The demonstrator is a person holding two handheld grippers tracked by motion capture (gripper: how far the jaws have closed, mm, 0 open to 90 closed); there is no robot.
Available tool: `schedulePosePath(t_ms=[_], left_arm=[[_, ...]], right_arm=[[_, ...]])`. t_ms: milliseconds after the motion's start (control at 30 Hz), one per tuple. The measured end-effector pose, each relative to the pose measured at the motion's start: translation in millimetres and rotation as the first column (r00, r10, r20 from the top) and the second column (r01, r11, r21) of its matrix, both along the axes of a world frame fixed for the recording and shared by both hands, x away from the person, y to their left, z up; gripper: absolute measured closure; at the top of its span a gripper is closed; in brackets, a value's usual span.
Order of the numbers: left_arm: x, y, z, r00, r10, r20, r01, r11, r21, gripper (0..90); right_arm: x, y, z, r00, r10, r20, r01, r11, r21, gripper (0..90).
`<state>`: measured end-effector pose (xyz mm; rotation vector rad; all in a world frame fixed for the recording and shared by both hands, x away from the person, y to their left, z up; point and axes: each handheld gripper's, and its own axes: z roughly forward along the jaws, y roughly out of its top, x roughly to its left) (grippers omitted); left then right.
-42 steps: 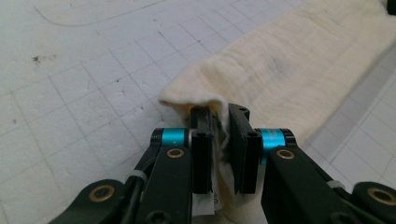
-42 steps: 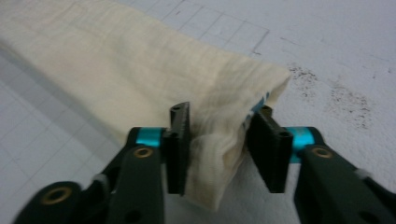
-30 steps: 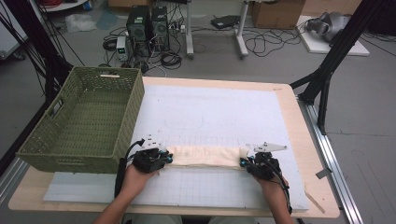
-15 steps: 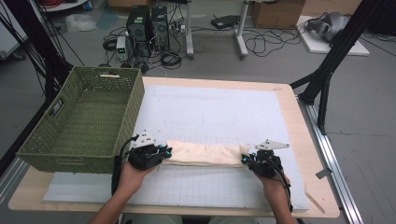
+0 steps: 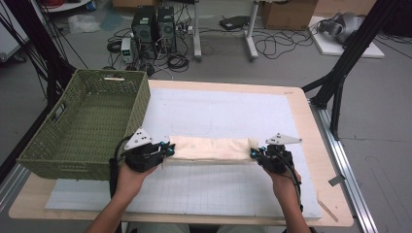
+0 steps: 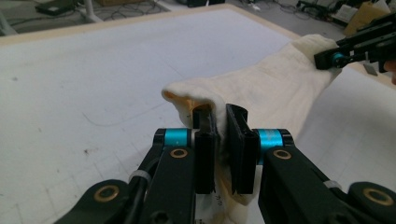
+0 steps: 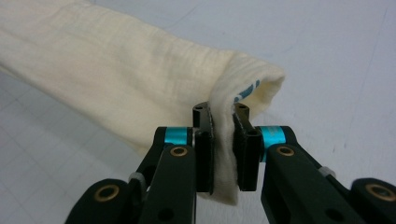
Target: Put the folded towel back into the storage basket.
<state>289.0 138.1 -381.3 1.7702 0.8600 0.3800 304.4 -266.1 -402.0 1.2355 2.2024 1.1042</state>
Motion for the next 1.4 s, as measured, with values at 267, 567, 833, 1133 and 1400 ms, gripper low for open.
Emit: schedulePosePath(t_ms=[267, 567, 833, 1133, 1400], left_arm=[[-4.5, 13.1, 23.9, 0.9979, 0.039, 0.051, -0.037, 0.9982, -0.048, 81.9], [-5.6, 31.7, 42.4, 0.9947, 0.066, 0.079, -0.059, 0.9950, -0.081, 81.8], [-7.3, 48.2, 52.0, 0.9888, 0.113, 0.098, -0.103, 0.9892, -0.104, 81.8], [-12.2, 66.4, 58.5, 0.9794, 0.166, 0.115, -0.153, 0.9821, -0.109, 81.8], [-20.6, 89.7, 60.2, 0.9676, 0.225, 0.115, -0.210, 0.9694, -0.126, 81.7]], right_arm=[[14.0, 9.2, 23.8, 0.9967, 0.041, 0.069, -0.043, 0.9989, 0.019, 81.3], [27.7, 21.9, 48.9, 0.9888, 0.082, 0.125, -0.088, 0.9954, 0.039, 81.4], [47.9, 41.5, 65.8, 0.9811, 0.118, 0.153, -0.125, 0.9916, 0.034, 81.4], [70.3, 65.9, 76.3, 0.9726, 0.158, 0.171, -0.164, 0.9861, 0.023, 81.3], [90.0, 95.9, 85.0, 0.9613, 0.212, 0.176, -0.217, 0.9762, 0.009, 81.3]])
